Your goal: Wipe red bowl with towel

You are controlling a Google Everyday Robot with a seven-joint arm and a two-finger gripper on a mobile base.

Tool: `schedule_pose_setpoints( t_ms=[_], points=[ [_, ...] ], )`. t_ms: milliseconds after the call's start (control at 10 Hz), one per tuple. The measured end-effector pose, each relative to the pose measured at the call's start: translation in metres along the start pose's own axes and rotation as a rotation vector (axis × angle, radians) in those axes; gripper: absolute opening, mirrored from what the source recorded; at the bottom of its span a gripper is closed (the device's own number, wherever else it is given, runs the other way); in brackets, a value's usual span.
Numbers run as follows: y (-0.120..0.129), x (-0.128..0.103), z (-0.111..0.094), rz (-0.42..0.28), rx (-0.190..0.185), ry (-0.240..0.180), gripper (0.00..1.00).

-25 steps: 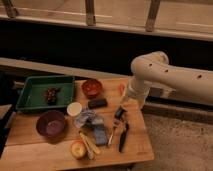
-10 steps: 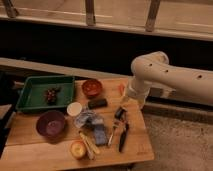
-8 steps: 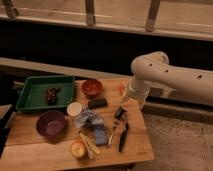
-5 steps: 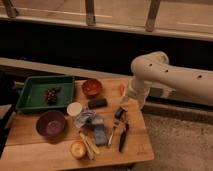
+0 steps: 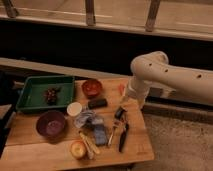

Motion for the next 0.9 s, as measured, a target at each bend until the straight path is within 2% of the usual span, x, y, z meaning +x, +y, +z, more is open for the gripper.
schedule_pose_setpoints(
  t_ms=[300,600,900],
  points=[
    [0.05,0.002,0.009,-0.117,-0.009,0.036,0.65],
    [0.117,0.021,0.029,-0.299,-0.046,0.118,0.65],
    [0.153,0.046,0.045,-0.433,-0.086,0.195,0.65]
  ],
)
